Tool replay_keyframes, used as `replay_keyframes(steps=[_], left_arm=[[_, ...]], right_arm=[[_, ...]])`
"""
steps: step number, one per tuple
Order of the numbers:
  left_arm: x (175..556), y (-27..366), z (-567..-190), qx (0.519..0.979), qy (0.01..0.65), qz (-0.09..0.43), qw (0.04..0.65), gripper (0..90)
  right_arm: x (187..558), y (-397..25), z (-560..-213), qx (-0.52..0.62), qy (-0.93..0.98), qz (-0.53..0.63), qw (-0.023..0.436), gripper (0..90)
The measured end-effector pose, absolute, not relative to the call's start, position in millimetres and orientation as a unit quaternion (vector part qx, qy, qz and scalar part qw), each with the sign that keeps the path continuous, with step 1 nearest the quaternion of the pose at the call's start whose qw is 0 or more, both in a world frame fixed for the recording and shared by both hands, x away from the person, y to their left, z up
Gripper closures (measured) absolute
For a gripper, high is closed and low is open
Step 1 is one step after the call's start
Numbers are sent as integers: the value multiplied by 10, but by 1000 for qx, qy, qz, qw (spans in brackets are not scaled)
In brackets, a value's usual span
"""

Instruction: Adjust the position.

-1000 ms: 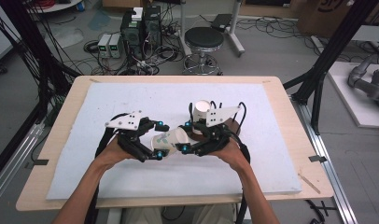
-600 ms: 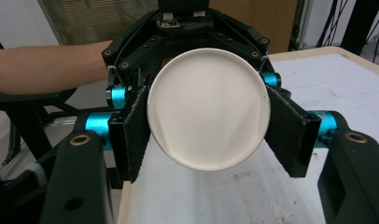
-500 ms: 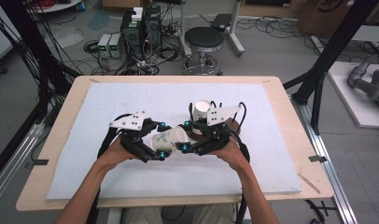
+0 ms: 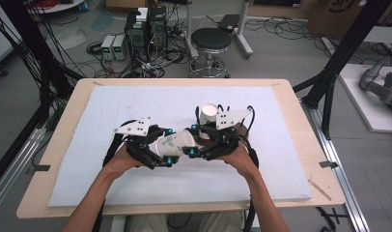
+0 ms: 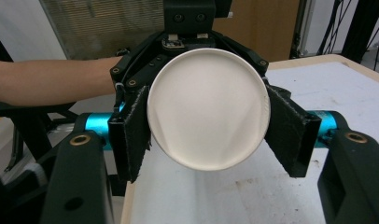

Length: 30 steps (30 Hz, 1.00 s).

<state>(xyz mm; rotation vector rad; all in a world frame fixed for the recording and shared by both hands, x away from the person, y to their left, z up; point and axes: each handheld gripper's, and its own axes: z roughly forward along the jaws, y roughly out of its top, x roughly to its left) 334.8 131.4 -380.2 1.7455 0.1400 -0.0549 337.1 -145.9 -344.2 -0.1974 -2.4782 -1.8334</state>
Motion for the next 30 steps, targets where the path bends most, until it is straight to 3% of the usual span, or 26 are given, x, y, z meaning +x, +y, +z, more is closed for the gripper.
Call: replay_keyframes(steps=[8, 21, 24, 25, 27, 30], left_arm=[[3347, 1320, -3829, 759, 58, -33, 648, 260], [3337, 1333, -3819, 760, 53, -24, 647, 309], [3331, 1329, -3819, 760, 58, -21, 647, 311], [3332, 1336, -3820, 761, 59, -20, 646, 312], [3333, 1339, -3819, 761, 59, -20, 646, 312], [3332, 1354, -3812, 762, 59, -18, 644, 312]], right_arm=[[3365, -1452, -3444, -64, -804, -591, 27, 368], [3369, -1459, -3444, -61, -804, -592, 24, 365], [3357, -1455, -3444, -63, -805, -589, 20, 331], [3349, -1440, -3448, -61, -804, -592, 20, 231], [3340, -1437, -3449, -69, -804, -590, 17, 188], [3341, -1454, -3450, -79, -801, -593, 17, 188]])
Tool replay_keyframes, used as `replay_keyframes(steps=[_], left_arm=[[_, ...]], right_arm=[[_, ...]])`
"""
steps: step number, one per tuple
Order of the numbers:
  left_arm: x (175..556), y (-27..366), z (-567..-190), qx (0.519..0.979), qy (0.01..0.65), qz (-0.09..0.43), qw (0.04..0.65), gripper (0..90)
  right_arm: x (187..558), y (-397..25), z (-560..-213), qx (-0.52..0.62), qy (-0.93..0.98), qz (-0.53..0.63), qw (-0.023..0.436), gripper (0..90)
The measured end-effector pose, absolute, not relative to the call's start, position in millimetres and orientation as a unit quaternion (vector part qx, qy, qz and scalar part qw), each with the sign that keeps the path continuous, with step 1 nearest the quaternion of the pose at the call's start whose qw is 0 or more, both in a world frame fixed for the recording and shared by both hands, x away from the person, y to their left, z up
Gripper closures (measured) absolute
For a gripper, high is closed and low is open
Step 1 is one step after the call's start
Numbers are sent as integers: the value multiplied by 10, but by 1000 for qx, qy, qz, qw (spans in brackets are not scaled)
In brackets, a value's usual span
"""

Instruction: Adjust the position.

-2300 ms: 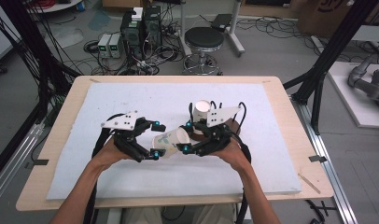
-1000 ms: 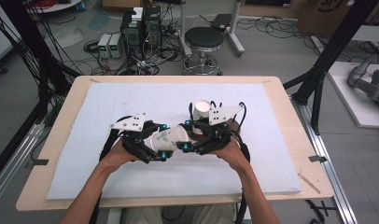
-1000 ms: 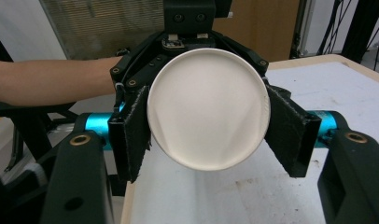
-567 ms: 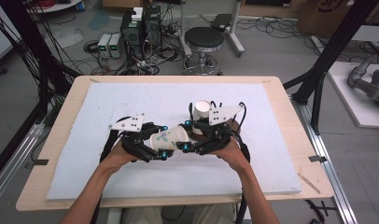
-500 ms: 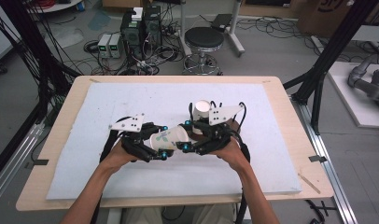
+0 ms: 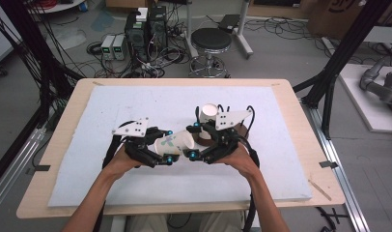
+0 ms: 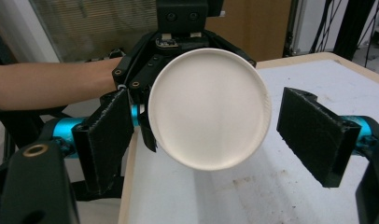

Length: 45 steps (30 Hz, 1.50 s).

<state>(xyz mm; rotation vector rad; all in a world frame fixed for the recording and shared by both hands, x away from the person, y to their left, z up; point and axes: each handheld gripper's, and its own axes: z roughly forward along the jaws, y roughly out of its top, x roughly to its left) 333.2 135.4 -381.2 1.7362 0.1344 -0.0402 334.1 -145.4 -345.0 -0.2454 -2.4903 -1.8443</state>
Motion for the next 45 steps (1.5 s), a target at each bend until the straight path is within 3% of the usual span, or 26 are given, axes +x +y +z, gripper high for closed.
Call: replay_keyframes(steps=[12, 21, 45], left_arm=[[3267, 1573, -3675, 792, 72, 6, 607, 311], [3250, 1657, -3451, 847, 61, 34, 526, 309], [3227, 1427, -3088, 931, 31, 36, 362, 308]], right_arm=[[3330, -1519, -3382, -84, -817, -571, -2, 167], [3298, -1448, -3257, -72, -859, -507, -23, 167], [3282, -1119, -2952, -41, -940, -336, -50, 168]])
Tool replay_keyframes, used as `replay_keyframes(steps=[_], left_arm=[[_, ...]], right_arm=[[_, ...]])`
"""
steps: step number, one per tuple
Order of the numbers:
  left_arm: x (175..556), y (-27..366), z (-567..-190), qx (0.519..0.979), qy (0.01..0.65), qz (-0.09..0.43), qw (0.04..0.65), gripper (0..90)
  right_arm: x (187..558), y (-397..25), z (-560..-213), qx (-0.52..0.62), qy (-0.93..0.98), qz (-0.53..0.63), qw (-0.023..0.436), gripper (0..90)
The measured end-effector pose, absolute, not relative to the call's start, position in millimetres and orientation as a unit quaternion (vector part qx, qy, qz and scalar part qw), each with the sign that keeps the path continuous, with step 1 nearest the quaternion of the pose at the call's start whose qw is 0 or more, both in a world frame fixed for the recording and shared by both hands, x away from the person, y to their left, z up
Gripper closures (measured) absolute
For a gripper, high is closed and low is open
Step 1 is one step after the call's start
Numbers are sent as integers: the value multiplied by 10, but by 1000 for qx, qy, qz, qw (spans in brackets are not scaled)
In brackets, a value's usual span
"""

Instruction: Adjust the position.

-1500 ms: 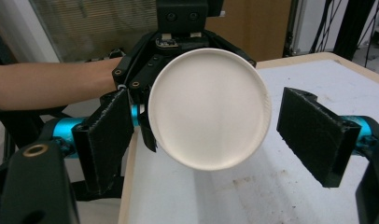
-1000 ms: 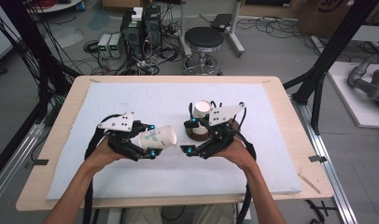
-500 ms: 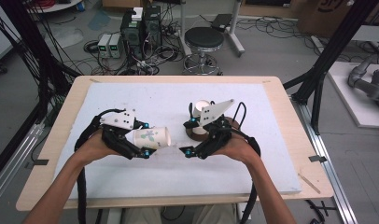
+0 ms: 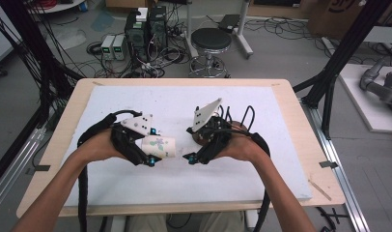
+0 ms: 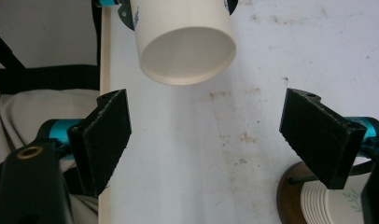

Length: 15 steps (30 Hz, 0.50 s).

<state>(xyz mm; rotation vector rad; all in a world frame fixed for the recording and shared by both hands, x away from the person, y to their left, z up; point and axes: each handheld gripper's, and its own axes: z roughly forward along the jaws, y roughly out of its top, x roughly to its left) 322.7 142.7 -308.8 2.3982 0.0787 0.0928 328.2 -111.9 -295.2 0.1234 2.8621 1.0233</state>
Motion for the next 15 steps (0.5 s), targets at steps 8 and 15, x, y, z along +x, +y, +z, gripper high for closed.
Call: replay_keyframes(steps=[8, 15], left_arm=[[3272, 1295, -3094, 943, 30, 25, 332, 308], [3320, 1208, -3125, 947, 27, 17, 320, 308]], right_arm=[[3280, -979, -2952, 24, 953, 297, 58, 169], [3301, -883, -2968, 15, 958, 280, 56, 172]])
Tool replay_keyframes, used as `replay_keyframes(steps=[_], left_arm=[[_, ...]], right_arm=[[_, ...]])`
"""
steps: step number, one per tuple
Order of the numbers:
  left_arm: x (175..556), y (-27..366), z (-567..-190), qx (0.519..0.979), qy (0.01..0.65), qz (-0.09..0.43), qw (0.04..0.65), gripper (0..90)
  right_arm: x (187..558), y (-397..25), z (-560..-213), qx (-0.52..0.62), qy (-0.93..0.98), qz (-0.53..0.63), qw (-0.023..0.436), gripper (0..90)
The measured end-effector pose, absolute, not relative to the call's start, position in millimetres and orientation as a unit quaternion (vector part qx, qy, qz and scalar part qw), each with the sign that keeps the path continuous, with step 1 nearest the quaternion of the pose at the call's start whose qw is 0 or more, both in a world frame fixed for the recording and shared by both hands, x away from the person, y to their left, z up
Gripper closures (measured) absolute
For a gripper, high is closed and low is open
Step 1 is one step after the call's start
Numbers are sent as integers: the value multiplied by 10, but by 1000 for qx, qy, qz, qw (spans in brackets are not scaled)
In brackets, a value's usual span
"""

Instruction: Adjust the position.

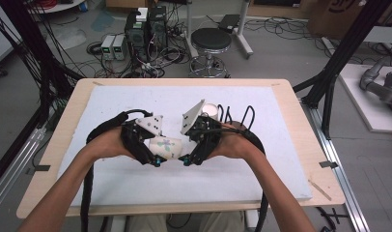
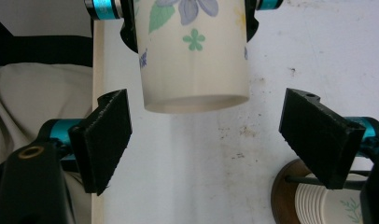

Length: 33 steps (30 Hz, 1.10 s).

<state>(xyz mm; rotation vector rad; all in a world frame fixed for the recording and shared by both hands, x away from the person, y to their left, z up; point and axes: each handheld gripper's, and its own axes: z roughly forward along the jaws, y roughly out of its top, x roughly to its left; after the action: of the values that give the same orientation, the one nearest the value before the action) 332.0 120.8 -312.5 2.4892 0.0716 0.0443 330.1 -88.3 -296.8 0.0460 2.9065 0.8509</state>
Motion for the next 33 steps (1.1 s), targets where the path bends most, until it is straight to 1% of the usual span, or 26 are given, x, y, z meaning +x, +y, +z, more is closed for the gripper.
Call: replay_keyframes(steps=[16, 17, 26, 29, 31, 32, 33], left_arm=[[3407, 1104, -3180, 950, 29, 9, 311, 309], [3414, 1095, -3186, 950, 29, 9, 309, 309], [3414, 1050, -3205, 950, 24, 7, 310, 309], [3415, 1046, -3209, 950, 24, 6, 310, 309], [3416, 1048, -3210, 950, 26, 6, 312, 309], [3416, 1048, -3210, 950, 26, 6, 312, 309], [3421, 1050, -3206, 950, 25, 8, 310, 309]], right_arm=[[3384, -801, -3055, 14, 963, 263, 49, 173], [3388, -799, -3058, 14, 965, 260, 45, 190], [3397, -762, -3096, 7, 966, 254, 37, 195], [3402, -758, -3107, 8, 968, 251, 32, 238], [3404, -759, -3106, 8, 968, 250, 30, 285], [3404, -759, -3106, 8, 968, 250, 30, 285], [3409, -759, -3107, 4, 968, 249, 29, 323]])
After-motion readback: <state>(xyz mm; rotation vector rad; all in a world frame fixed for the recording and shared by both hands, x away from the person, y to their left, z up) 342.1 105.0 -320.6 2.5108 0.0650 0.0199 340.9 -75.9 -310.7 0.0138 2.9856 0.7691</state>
